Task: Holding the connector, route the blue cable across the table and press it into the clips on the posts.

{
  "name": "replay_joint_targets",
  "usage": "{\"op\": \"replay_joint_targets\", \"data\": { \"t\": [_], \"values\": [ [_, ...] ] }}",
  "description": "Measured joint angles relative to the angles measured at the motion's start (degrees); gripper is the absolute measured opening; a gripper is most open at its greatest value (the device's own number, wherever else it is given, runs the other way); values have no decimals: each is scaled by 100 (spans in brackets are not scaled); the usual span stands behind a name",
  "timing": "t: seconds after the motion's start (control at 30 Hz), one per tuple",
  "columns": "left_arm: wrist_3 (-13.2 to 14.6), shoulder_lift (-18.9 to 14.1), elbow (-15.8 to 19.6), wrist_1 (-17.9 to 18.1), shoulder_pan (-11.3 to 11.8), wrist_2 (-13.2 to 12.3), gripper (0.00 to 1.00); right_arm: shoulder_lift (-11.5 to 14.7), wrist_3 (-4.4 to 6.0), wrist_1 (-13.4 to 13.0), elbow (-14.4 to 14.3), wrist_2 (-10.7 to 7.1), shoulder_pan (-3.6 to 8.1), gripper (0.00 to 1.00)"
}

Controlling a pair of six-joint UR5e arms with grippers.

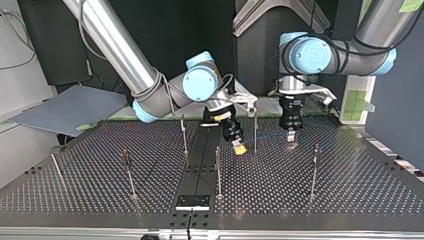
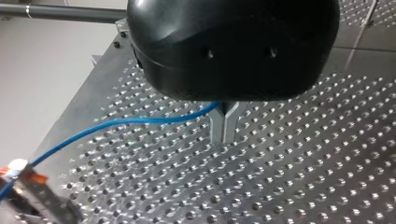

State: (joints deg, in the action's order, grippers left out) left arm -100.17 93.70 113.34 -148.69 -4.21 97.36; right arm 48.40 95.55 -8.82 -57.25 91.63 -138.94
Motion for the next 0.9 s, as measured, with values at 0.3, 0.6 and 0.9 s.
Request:
{"op": "replay_joint_targets", "data": {
  "t": [0.3,0.6,0.9],
  "values": [
    [-37,142,455,406,-54,96,0,0,-19,3,-445,7,24,0],
    [-56,506,881,534,-89,154,0,0,-91,-1,-838,71,31,0],
    [-110,605,993,756,-118,9,0,0,-168,-15,-1269,116,-14,0]
  ]
}}
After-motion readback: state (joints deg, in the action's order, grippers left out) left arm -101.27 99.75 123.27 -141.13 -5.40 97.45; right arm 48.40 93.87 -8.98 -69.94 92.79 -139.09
